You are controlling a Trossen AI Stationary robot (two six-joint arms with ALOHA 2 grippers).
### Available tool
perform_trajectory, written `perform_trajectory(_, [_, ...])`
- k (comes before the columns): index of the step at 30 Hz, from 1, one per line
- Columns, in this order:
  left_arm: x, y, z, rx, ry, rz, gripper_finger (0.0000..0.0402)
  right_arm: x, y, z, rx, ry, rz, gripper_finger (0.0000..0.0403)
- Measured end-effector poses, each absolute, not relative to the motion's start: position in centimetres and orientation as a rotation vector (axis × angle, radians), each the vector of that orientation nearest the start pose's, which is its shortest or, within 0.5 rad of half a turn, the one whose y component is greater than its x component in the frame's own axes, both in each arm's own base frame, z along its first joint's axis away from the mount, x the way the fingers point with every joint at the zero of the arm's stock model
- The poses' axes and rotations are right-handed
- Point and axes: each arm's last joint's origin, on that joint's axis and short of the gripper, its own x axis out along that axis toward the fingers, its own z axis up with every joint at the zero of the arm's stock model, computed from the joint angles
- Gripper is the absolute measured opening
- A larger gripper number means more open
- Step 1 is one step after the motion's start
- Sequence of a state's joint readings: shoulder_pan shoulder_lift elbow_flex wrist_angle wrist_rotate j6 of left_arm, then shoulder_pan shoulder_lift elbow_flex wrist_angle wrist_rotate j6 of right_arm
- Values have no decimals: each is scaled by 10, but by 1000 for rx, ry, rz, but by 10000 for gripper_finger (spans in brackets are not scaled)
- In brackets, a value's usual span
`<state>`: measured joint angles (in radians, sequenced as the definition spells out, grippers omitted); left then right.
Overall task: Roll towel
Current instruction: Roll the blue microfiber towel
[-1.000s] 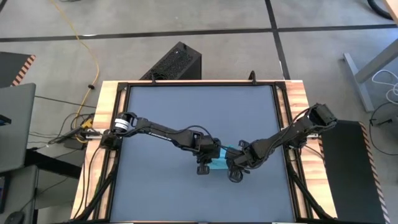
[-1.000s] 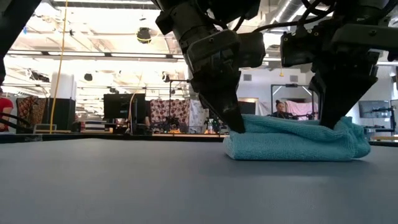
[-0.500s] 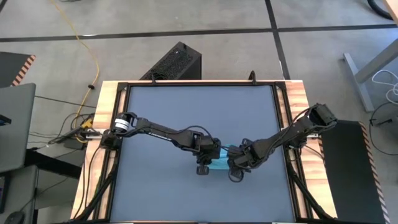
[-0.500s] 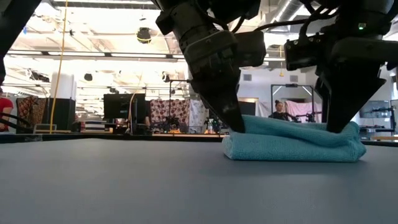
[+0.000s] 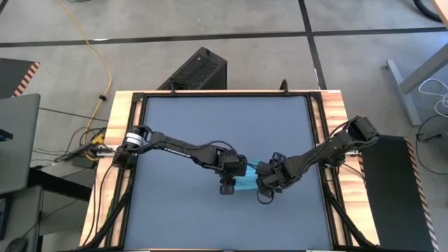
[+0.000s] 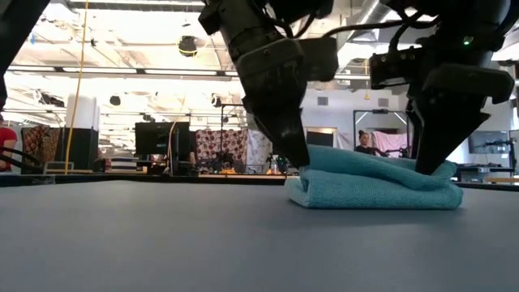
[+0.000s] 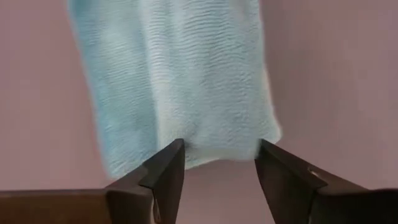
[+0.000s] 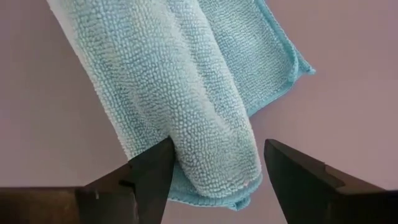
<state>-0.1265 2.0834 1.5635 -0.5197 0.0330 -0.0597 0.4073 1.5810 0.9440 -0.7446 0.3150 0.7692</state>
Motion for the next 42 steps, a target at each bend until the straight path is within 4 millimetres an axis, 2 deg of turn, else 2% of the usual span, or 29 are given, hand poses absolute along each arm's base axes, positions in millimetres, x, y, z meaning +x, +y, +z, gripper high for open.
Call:
perform_trajectory(5, [435, -57, 185, 32, 1045, -32, 185, 252, 98, 182, 104, 1183, -417, 276])
perform_trajectory(10, [434, -57, 185, 58, 1042, 4, 184, 238, 96, 209, 34, 1091, -471, 276])
perform_trajectory(18, [431, -73, 196, 178, 991, 27, 184, 217, 85, 240, 106, 1013, -491, 276])
perform_trajectory(22, [430, -77, 199, 220, 975, 59, 184, 210, 101, 251, 100, 918, -392, 276])
perform_trajectory(25, [430, -77, 199, 221, 974, 58, 184, 204, 125, 255, -3, 830, -282, 276])
perform_trajectory(28, [429, -77, 199, 219, 981, 54, 184, 195, 144, 258, -115, 741, -243, 276])
perform_trajectory(32, [429, -78, 199, 229, 981, 47, 184, 183, 162, 249, -237, 674, -233, 276])
perform_trajectory(35, [430, -79, 199, 233, 974, 42, 184, 181, 168, 234, -260, 695, -237, 276])
perform_trajectory(42, [430, -79, 199, 226, 972, 42, 183, 201, 175, 187, -365, 815, -296, 276])
